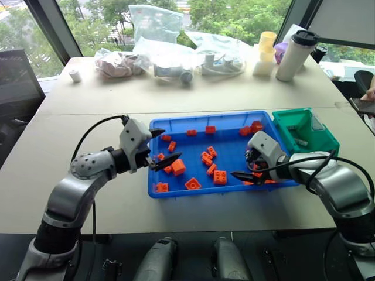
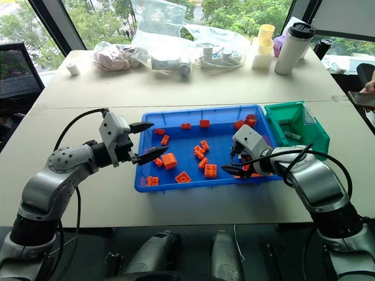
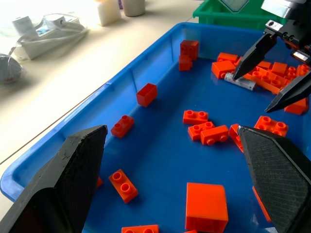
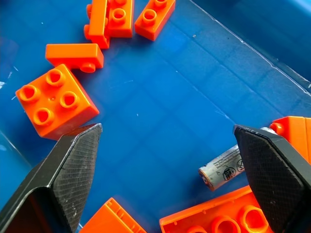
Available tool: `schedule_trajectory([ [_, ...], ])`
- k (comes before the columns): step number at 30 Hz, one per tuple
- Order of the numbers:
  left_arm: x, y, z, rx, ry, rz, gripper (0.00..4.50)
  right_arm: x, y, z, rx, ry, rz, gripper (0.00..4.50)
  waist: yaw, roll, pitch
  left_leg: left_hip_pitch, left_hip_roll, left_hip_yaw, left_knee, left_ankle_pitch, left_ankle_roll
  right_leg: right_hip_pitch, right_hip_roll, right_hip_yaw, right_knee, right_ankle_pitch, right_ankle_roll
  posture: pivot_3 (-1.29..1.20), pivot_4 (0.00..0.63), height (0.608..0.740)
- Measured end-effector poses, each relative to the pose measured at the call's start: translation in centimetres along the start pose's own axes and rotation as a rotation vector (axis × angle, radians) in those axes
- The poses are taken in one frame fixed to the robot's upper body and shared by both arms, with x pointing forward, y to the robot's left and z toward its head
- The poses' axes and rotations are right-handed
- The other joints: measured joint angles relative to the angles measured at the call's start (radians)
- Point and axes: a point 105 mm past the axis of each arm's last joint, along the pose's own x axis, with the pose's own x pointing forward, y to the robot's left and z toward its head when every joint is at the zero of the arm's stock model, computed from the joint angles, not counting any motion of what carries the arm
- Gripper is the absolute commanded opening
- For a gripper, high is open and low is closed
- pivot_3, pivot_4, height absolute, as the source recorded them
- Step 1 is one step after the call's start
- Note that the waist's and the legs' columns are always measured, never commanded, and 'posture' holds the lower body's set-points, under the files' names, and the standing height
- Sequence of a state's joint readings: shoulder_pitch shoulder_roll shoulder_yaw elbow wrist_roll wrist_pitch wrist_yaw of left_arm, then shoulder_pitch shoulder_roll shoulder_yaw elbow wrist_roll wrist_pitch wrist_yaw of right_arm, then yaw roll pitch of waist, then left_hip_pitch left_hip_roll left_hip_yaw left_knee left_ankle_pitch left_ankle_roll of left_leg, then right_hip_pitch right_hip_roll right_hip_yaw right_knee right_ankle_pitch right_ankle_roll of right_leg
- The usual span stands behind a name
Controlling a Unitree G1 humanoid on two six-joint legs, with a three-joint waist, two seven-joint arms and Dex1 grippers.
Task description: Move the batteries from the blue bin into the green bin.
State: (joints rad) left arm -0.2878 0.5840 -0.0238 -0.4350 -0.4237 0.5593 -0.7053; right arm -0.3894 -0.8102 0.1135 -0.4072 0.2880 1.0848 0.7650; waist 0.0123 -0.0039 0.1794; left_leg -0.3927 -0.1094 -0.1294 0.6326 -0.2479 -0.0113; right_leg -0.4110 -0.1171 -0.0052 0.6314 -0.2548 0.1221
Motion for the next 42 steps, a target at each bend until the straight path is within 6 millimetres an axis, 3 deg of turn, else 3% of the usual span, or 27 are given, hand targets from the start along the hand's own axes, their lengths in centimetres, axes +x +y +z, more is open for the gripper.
schedule_trajectory([
  [13,0.0,0.1,0.0,0.001,-0.001,0.014,4.50,-0.7,-1.0,-0.9,0.034,0.042,-0.032,4.47,0.000,0.000,0.000,0.000,0.000,0.000,0.000,0.000,0.001,0.000,0.000,0.000,0.000,0.000,0.000,0.00,0.150,0.740],
  [29,0.0,0.1,0.1,0.004,0.000,0.017,4.50,2.1,-1.0,0.1,0.101,0.016,-0.034,4.47,0.000,0.000,0.000,0.000,0.000,0.000,0.000,0.000,0.000,0.000,0.000,0.000,0.000,0.000,0.000,0.00,0.150,0.740],
  [32,-0.1,0.1,0.0,0.003,0.001,0.021,4.50,2.2,-0.9,0.2,0.080,0.018,-0.034,3.66,0.000,0.000,0.000,0.000,0.000,0.000,0.000,0.000,0.000,0.000,0.000,0.000,0.000,0.000,0.000,0.00,0.150,0.740],
  [39,-0.1,0.1,0.0,0.004,0.001,0.028,4.50,2.6,-0.3,0.4,0.024,0.019,-0.026,0.19,-0.001,0.000,0.000,0.000,0.000,0.000,0.000,0.000,0.000,0.000,0.000,0.000,0.000,0.000,0.000,0.00,0.150,0.740],
  [42,-0.1,0.1,0.0,0.003,0.001,0.029,4.50,2.8,0.0,0.7,0.002,0.019,-0.019,0.03,0.000,0.000,0.000,0.000,0.000,0.000,0.000,0.000,0.000,0.000,0.000,0.000,0.000,0.000,0.000,0.00,0.150,0.740],
])
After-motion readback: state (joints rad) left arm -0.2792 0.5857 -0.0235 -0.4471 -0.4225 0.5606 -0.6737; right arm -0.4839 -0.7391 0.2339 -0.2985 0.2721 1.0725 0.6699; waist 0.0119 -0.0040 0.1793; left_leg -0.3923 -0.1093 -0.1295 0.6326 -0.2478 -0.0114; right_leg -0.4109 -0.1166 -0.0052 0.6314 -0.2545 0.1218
